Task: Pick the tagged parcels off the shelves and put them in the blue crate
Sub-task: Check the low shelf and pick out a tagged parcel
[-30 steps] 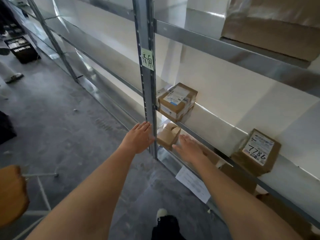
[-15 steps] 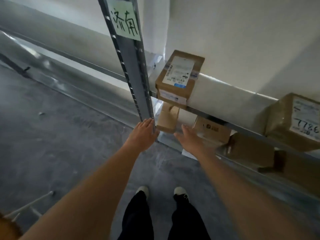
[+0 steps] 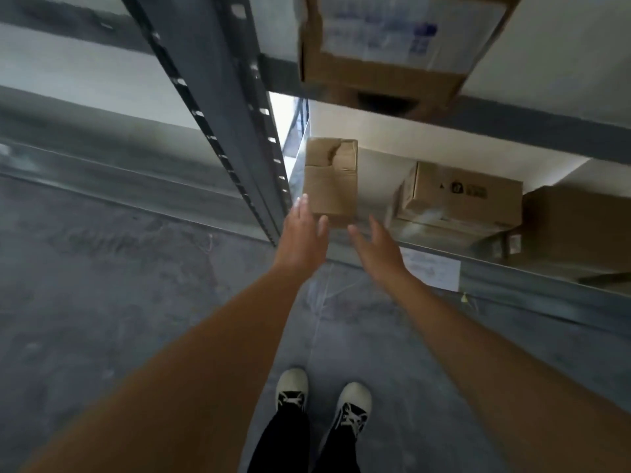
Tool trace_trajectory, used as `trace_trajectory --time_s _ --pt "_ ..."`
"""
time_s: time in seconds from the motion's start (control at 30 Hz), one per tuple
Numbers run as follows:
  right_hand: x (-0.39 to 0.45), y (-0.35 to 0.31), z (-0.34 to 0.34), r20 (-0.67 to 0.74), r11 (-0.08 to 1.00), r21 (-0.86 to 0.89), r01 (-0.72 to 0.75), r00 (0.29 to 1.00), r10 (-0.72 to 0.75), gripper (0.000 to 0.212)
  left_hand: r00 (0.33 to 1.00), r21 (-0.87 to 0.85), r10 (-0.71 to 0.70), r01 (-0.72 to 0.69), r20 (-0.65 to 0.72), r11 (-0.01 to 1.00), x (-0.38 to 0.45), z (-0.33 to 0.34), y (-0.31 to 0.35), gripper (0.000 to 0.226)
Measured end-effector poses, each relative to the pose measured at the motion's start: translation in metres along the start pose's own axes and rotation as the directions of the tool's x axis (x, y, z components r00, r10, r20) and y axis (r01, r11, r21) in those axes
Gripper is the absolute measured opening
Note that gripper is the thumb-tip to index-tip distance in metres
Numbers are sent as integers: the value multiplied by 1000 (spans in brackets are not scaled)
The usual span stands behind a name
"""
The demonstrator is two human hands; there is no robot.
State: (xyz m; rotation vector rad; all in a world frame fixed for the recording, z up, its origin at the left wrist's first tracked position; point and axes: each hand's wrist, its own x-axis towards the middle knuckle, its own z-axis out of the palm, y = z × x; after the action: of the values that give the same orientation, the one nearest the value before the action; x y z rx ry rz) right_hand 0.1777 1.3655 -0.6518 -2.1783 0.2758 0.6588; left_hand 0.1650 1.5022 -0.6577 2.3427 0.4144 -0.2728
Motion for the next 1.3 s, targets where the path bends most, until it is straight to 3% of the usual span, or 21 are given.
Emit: trace_trajectory --time_s 0.17,0.33,0.47,0.53,0.67,0.8,0.87,1.03,1.17,1.3 --pt "57 -5 30 -60 975 192 -110 991 123 65 973 -269 -231 221 -3 937 37 31 -8 62" --pt "79 -11 39 -13 938 306 -165 984 177 62 882 -580 -469 405 43 707 54 38 -1 48" --pt "73 -11 24 -64 932 345 -112 988 143 58 885 -666 -465 348 2 660 51 23 -1 20" --pt "65 -16 12 -121 885 463 -59 984 129 57 906 -723 -421 269 -34 636 47 15 5 23" --pt "42 -24 -21 -168 758 652 20 979 119 49 895 -870 -447 213 -9 444 39 -1 23 37" --pt "30 -27 -39 -191 765 641 69 979 72 42 920 -864 -386 137 -71 484 33 -9 33 35" --pt "28 -25 -40 -173 756 653 39 980 99 41 939 -869 -341 128 -49 478 34 -14 40 34" --pt "24 -14 -39 -127 739 674 11 987 102 48 974 -808 -226 142 12 571 39 -18 44 35" --pt "24 -15 -42 -134 780 626 21 988 81 41 967 -808 -237 210 89 551 27 -10 37 30" --pt "22 -10 -44 -80 823 567 -23 993 83 47 958 -803 -274 233 90 548 26 2 28 22"
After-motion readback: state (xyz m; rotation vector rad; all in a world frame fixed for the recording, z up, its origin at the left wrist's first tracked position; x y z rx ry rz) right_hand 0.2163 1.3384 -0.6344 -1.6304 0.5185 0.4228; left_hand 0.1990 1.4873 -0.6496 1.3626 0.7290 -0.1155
